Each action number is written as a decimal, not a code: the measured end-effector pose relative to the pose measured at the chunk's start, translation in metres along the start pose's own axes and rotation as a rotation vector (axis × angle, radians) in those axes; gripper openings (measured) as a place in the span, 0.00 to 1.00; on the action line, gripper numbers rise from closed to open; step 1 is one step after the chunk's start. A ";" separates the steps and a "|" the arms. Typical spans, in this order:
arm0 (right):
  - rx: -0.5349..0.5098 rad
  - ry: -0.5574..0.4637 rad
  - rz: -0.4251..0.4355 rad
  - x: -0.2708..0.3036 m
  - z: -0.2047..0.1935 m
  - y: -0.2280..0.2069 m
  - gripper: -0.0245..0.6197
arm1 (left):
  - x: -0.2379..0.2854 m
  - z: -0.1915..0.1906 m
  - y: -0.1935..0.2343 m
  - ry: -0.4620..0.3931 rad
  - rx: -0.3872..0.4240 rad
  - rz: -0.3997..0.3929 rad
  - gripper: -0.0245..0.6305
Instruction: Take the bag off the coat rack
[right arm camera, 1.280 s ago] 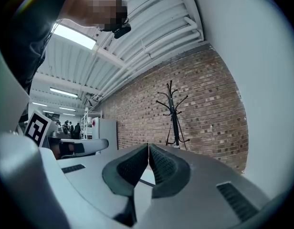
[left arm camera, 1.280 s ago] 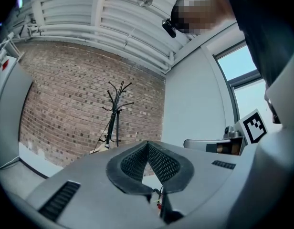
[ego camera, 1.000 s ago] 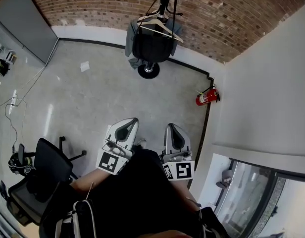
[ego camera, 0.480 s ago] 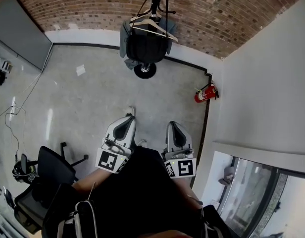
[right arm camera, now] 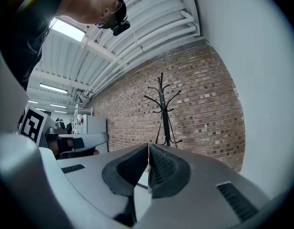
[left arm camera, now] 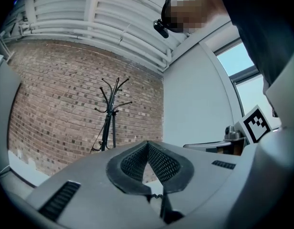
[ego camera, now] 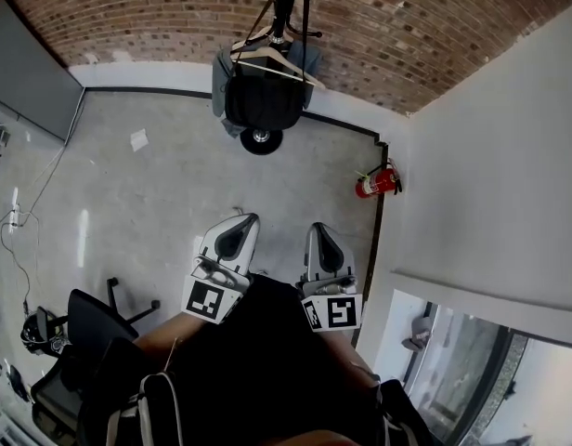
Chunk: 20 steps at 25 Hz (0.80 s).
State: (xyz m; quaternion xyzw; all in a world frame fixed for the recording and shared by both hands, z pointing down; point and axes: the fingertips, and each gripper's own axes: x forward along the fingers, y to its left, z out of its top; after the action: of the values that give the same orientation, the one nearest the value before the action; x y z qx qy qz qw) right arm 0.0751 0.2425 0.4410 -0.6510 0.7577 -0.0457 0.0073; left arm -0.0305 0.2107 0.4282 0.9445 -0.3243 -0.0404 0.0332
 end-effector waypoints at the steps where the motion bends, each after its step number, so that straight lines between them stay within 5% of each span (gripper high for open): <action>1: -0.005 -0.001 0.006 0.008 0.002 -0.002 0.07 | 0.006 0.002 0.006 -0.004 -0.009 0.006 0.07; 7: -0.059 0.013 0.048 0.049 0.013 0.001 0.07 | 0.031 0.009 0.042 -0.012 -0.004 0.045 0.07; 12: -0.049 -0.013 0.004 0.078 0.029 -0.009 0.07 | 0.055 -0.004 0.063 0.084 -0.042 0.044 0.07; 20: -0.029 0.011 -0.004 0.133 0.034 -0.012 0.07 | 0.082 0.007 0.110 0.071 -0.059 0.051 0.07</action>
State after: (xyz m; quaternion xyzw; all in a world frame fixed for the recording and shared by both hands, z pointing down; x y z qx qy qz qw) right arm 0.0695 0.1074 0.4145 -0.6522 0.7570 -0.0383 -0.0066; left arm -0.0336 0.0732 0.4265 0.9353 -0.3457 -0.0158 0.0737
